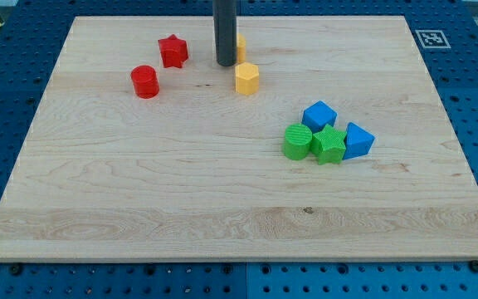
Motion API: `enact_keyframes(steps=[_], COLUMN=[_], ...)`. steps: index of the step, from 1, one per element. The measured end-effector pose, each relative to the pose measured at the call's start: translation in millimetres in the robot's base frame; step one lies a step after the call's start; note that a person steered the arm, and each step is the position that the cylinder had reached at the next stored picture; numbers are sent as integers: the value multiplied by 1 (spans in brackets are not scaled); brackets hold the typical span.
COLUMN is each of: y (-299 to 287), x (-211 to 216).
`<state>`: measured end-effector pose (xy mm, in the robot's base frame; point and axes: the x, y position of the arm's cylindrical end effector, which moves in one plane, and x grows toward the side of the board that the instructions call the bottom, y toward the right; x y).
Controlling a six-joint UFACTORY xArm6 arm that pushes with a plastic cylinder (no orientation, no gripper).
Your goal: Slide the yellow hexagon closer to the yellow heart
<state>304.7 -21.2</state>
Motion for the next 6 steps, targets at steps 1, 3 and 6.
enact_keyframes(steps=[1,3,6], y=[3,15,-3], x=[-17,-46,80])
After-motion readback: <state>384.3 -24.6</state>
